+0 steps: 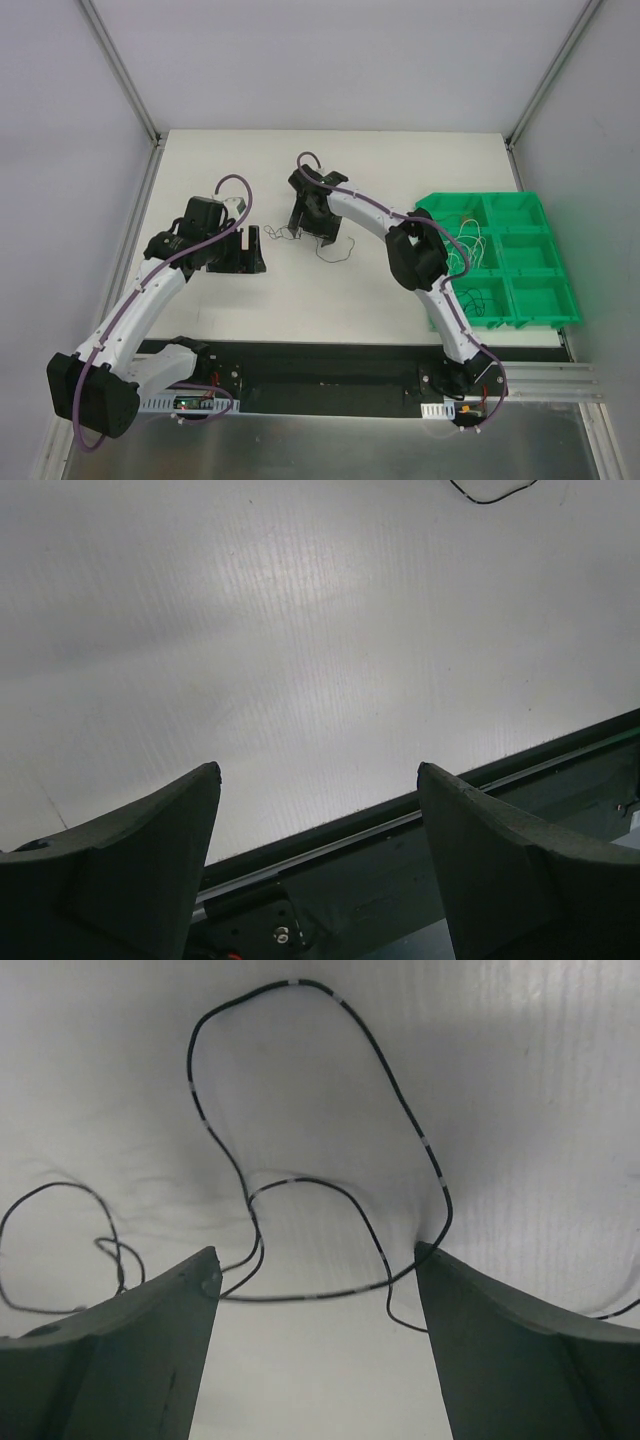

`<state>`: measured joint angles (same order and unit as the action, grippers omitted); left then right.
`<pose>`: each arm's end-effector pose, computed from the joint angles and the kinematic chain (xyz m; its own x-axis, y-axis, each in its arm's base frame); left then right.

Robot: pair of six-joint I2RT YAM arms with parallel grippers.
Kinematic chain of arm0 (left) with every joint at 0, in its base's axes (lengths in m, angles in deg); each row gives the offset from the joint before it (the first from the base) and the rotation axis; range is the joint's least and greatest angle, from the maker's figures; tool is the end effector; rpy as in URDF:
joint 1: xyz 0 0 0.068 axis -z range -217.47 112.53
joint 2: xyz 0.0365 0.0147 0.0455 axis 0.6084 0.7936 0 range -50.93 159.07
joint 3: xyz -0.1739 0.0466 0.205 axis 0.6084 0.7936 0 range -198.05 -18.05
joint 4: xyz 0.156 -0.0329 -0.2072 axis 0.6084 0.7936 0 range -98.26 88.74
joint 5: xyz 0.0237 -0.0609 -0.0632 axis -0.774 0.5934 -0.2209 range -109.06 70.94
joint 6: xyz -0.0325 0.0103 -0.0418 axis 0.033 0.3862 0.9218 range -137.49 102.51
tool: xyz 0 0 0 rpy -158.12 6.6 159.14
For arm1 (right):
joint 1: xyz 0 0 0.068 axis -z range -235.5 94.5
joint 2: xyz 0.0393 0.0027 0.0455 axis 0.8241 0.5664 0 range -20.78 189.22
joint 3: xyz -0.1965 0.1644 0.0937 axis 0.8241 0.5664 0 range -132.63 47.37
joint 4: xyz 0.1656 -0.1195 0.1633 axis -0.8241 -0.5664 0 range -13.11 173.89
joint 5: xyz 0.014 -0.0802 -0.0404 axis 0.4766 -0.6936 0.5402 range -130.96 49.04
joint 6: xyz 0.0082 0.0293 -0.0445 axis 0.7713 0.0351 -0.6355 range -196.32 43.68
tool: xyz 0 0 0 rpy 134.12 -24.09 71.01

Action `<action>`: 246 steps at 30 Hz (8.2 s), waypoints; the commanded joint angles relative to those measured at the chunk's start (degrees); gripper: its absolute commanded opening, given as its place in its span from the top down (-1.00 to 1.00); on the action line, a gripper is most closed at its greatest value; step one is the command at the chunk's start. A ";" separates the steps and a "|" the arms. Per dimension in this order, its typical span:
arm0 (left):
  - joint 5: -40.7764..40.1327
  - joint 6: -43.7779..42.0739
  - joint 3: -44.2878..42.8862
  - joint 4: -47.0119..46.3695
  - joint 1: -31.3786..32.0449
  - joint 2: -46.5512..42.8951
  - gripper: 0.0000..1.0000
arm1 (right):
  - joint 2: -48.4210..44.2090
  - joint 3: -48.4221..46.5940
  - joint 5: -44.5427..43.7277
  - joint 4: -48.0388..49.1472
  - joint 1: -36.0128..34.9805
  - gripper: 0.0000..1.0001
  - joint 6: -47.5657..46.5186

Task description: Untangle the cables

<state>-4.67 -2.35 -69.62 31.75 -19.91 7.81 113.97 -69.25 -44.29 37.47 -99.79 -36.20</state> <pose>0.1950 -0.0710 0.2885 -0.7934 -0.0142 -0.6085 0.2550 0.9000 -0.3535 0.3626 0.3508 0.1828 -0.9320 -0.0105 -0.3624 -0.1030 0.9661 0.2367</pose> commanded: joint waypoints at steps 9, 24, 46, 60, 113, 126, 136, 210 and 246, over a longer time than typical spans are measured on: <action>-2.09 -3.18 0.42 1.30 1.25 -0.91 -0.59 | 8.77 -13.65 -11.87 -17.83 -1.76 -0.24 -5.30; -1.56 -5.29 0.24 -0.45 1.16 2.52 -0.59 | -11.60 4.10 -12.14 -2.64 -0.45 0.99 -23.50; 1.69 -5.29 2.00 -6.70 0.72 5.24 -0.59 | -50.74 29.96 -28.55 -6.75 50.59 0.99 -27.98; 1.25 -6.43 2.53 -6.26 -0.60 3.66 -0.60 | -33.08 22.49 -46.77 -7.38 59.67 0.99 -48.45; 4.41 -4.41 -0.72 -4.68 -1.04 7.44 -0.60 | -33.32 33.47 -2.03 -5.44 70.57 0.08 -42.67; 4.68 -3.89 -0.19 -5.29 -1.04 7.35 -0.60 | -35.19 25.14 5.97 -2.19 70.40 -0.43 -35.39; 3.36 -4.41 0.42 -5.20 -1.13 5.77 -0.66 | -24.11 16.16 2.36 -4.30 67.85 -0.06 -26.24; 5.64 -4.85 -0.02 -6.17 -2.09 8.14 -0.67 | -39.74 29.52 -4.40 -7.98 67.85 0.08 -35.37; -4.20 14.74 5.60 -15.56 -1.74 -6.36 -0.69 | -70.67 57.80 -5.28 16.43 11.60 -0.67 -37.66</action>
<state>-5.57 6.28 -65.12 21.98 -21.42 2.08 48.82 -14.48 -47.68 46.02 -88.17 -73.81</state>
